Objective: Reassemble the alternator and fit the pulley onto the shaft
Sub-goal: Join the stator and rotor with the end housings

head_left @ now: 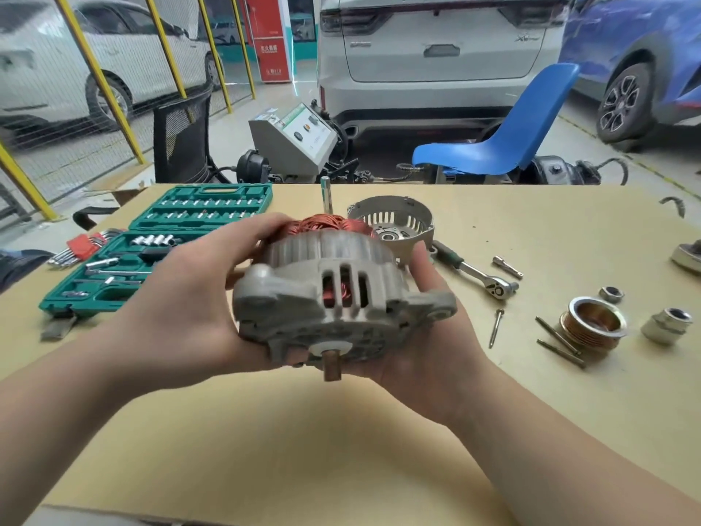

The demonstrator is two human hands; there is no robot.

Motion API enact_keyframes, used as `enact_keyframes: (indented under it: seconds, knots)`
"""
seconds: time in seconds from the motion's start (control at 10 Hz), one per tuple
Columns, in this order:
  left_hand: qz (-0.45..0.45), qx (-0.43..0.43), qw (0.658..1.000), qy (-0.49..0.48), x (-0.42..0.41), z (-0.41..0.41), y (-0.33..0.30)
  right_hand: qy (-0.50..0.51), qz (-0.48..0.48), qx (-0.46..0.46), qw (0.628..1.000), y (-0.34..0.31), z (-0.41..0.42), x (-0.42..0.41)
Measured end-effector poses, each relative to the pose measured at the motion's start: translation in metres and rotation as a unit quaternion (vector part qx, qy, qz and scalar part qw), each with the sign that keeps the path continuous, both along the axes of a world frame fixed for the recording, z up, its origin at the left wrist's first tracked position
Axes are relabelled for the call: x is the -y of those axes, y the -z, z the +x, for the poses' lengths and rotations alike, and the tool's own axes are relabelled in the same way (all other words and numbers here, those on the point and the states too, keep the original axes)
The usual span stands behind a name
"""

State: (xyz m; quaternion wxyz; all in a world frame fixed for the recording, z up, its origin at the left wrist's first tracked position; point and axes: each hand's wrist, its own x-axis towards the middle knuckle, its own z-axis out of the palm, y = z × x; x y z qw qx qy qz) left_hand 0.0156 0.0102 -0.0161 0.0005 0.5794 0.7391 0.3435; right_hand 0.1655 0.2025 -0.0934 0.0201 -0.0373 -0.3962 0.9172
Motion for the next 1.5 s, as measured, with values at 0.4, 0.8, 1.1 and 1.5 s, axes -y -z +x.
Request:
enact_keyframes:
  seconds: [0.4,0.8,1.1,1.5]
  knots:
    - [0.044,0.427,0.891,-0.147,-0.044,-0.028,0.076,0.169,0.12,0.083,0.975,-0.007,0.004,0.008]
    - [0.094,0.54,0.831,-0.099,-0.054,-0.03,0.086,0.167,0.176,0.042,0.969,0.005,-0.001,0.002]
    - [0.157,0.015,0.985,0.073,-0.011,-0.032,0.138,0.151,0.203,0.006,0.967,0.023,0.001,-0.003]
    - [0.193,-0.149,0.968,0.065,-0.008,-0.034,0.151,0.184,0.293,0.006,0.938,0.036,-0.002,-0.011]
